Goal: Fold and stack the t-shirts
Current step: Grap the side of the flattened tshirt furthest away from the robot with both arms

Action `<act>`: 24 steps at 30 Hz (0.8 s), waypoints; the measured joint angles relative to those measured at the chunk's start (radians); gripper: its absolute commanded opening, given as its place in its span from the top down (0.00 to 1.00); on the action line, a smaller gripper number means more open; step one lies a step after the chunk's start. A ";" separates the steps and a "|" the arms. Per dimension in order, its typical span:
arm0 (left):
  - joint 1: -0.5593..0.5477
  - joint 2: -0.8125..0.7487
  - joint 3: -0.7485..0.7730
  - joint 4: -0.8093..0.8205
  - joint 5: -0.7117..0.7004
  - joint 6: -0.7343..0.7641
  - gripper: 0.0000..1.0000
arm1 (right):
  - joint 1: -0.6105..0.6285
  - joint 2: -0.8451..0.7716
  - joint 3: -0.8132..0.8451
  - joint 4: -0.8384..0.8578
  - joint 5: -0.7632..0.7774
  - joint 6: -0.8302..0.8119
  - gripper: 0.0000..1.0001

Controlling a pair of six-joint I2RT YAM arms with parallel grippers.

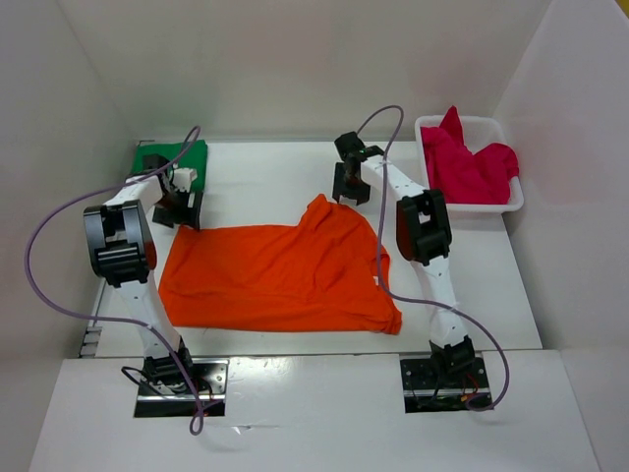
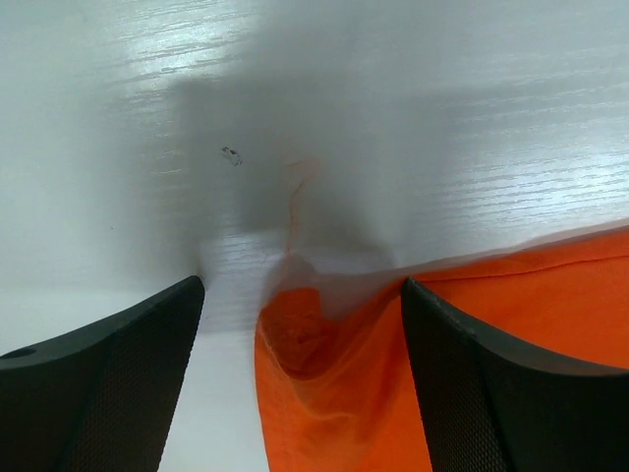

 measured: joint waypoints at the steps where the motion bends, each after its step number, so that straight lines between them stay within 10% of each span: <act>1: 0.000 0.002 0.000 0.003 -0.004 0.000 0.12 | 0.000 0.006 0.004 0.000 -0.002 -0.005 0.38; 5: 0.000 0.006 0.000 0.019 -0.014 0.003 0.24 | 0.000 0.006 0.003 0.000 -0.019 -0.014 0.46; 9: 0.000 0.011 0.005 0.028 -0.022 0.007 0.52 | 0.000 -0.007 -0.026 0.010 -0.042 -0.013 0.83; 12: 0.000 0.013 0.005 0.027 -0.022 0.024 0.54 | -0.001 -0.034 -0.076 0.018 -0.068 -0.005 1.00; 20: 0.000 -0.006 -0.016 0.004 0.000 0.035 1.00 | -0.007 -0.094 -0.175 0.036 -0.139 0.018 1.00; 24: -0.001 -0.018 -0.025 -0.028 0.010 0.041 1.00 | -0.008 -0.148 -0.229 0.040 -0.163 0.027 1.00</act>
